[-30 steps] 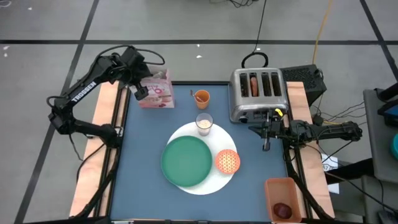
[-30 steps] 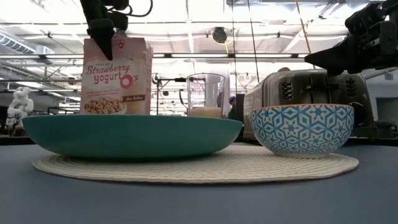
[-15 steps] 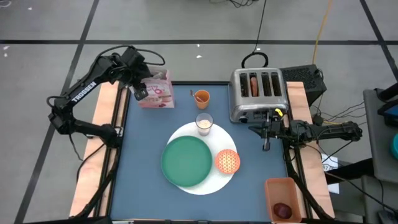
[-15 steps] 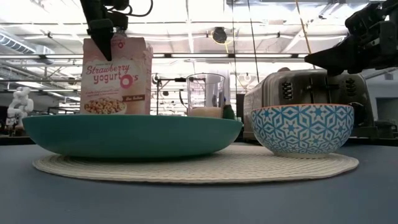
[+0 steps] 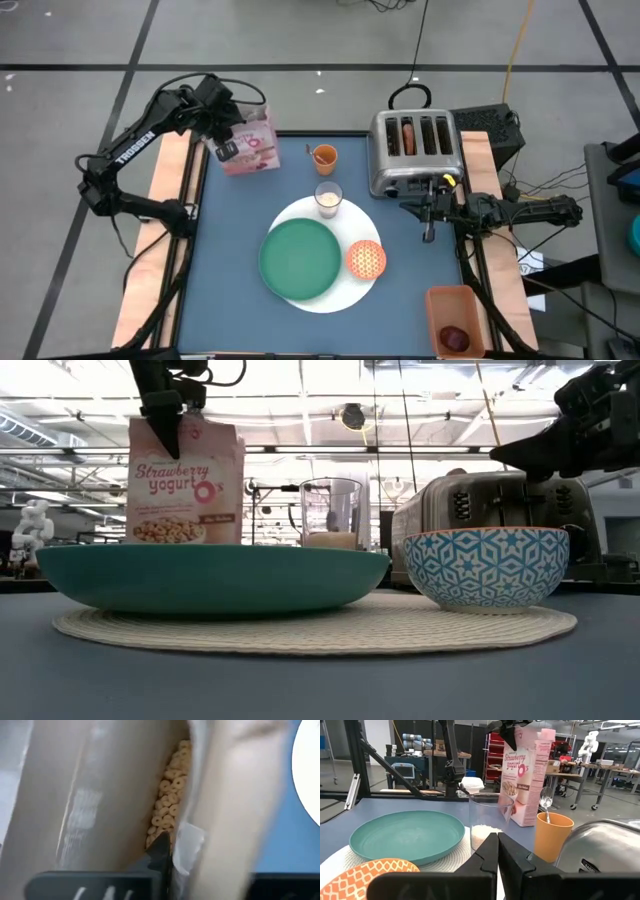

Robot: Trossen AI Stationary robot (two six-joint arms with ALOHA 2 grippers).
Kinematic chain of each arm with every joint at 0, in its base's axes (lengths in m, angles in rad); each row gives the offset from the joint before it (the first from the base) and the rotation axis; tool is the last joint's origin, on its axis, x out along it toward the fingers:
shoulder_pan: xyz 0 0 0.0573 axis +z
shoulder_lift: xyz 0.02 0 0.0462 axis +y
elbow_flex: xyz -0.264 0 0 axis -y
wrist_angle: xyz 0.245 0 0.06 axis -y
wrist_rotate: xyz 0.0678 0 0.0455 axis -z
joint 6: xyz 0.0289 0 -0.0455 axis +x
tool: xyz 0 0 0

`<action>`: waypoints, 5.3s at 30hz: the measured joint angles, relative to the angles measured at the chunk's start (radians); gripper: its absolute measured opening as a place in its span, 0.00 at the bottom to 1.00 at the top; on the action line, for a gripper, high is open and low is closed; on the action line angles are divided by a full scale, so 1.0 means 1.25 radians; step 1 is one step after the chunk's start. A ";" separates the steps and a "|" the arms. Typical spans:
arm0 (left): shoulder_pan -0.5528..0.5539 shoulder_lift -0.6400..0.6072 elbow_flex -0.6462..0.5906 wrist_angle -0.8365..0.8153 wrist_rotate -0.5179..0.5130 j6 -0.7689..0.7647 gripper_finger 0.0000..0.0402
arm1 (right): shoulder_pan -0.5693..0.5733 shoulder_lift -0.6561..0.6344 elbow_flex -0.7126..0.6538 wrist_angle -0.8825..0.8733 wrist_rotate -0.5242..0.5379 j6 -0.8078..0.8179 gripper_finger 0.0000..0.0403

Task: Arrange a breakfast setting
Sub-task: Pour the cereal from the cereal box into the orange bowl

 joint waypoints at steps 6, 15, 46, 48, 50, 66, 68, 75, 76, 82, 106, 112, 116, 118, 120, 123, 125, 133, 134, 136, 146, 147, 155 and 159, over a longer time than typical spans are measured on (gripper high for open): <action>0.000 0.000 0.000 0.000 -0.002 0.000 0.02 | 0.000 0.000 0.004 0.017 0.002 0.001 0.01; 0.000 0.001 0.015 -0.007 -0.002 0.007 0.01 | 0.000 0.000 0.031 0.023 0.002 0.001 0.20; -0.233 -0.001 0.436 -0.066 0.032 -0.110 0.01 | 0.000 0.001 0.036 0.226 0.087 0.061 0.65; -0.255 0.000 0.437 -0.066 0.032 -0.118 0.01 | 0.000 0.002 0.036 0.242 0.087 0.057 0.65; -0.278 0.000 0.437 -0.066 0.031 -0.127 0.01 | 0.000 0.002 0.037 0.254 0.087 0.055 0.65; -0.409 0.038 0.438 -0.038 0.030 -0.158 0.01 | 0.000 0.289 0.305 0.172 0.090 0.018 0.65; -0.415 0.039 0.438 -0.037 0.030 -0.156 0.01 | -0.001 0.342 0.344 0.172 0.090 0.013 0.65; -0.449 0.048 0.437 -0.040 0.023 -0.156 0.01 | -0.027 0.507 0.482 0.090 0.089 -0.021 0.65; -0.453 0.047 0.437 -0.040 0.022 -0.157 0.01 | -0.036 0.528 0.500 0.074 0.089 -0.021 0.65; -0.479 0.054 0.437 -0.039 0.025 -0.160 0.01 | -0.087 0.638 0.578 0.045 0.083 -0.021 0.65; -0.562 0.052 0.437 0.002 0.021 -0.165 0.01 | -0.189 0.876 0.736 0.039 -0.243 0.022 0.65; -0.563 0.052 0.437 0.003 0.022 -0.171 0.01 | -0.193 0.884 0.749 0.043 -0.292 0.021 0.65; -0.563 0.052 0.437 0.003 0.021 -0.172 0.01 | -0.193 0.884 0.749 0.042 -0.291 0.001 0.65; -0.562 0.052 0.437 0.003 0.021 -0.173 0.01 | -0.193 0.884 0.749 0.043 -0.291 -0.006 0.65; -0.562 0.052 0.437 0.003 0.020 -0.173 0.01 | -0.193 0.884 0.749 0.055 -0.291 0.000 0.65; -0.563 0.052 0.437 0.003 0.020 -0.174 0.01 | -0.193 0.883 0.749 0.062 -0.291 0.000 0.65; -0.562 0.052 0.437 0.003 0.020 -0.175 0.01 | -0.193 0.884 0.749 0.060 -0.291 0.000 0.65; -0.563 0.052 0.437 0.003 0.021 -0.176 0.01 | -0.193 0.884 0.749 0.059 -0.333 -0.003 0.71; -0.563 0.052 0.437 0.003 0.021 -0.176 0.01 | -0.193 0.884 0.749 0.060 -0.335 0.000 0.73; -0.563 0.052 0.437 0.003 0.021 -0.176 0.01 | -0.193 0.884 0.749 0.060 -0.335 -0.003 0.75; -0.562 0.052 0.437 0.003 0.020 -0.176 0.01 | -0.193 0.884 0.748 0.060 -0.333 -0.017 0.77; -0.562 0.052 0.437 0.003 0.020 -0.176 0.01 | -0.193 0.884 0.748 0.060 -0.333 -0.016 0.77; -0.563 0.052 0.437 0.003 0.021 -0.179 0.01 | -0.193 0.884 0.748 0.059 -0.334 -0.027 0.88; -0.563 0.052 0.437 0.003 0.021 -0.179 0.01 | -0.193 0.884 0.748 0.060 -0.332 -0.027 0.95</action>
